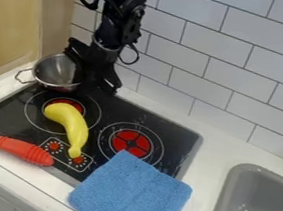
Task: Move the silver pot to the right side of the stove
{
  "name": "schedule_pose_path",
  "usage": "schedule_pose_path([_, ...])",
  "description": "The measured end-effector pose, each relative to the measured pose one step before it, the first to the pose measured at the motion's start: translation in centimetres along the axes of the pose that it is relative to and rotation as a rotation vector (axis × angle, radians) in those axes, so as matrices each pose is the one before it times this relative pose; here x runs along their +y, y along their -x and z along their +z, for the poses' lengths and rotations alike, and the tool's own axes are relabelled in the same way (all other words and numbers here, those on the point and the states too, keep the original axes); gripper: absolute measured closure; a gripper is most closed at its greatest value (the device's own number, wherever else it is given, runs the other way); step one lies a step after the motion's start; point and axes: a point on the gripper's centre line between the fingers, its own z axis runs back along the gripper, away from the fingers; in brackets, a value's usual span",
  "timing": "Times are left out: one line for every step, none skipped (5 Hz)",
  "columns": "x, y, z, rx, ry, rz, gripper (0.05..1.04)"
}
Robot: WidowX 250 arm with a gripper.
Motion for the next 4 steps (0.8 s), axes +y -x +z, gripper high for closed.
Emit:
schedule_pose_path([-0.365, 0.286, 0.117, 0.0120, -0.0195, -0.0107, 1.025])
schedule_pose_path([-0.047, 0.716, 0.116, 0.0429, -0.0289, -0.0139, 1.026])
schedule_pose_path([0.214, -0.335, 1.825, -0.0363, -0.0272, -0.0080, 1.026])
schedule_pose_path([-0.595, -0.217, 2.198, -0.0310, -0.0238, -0.0386, 1.026])
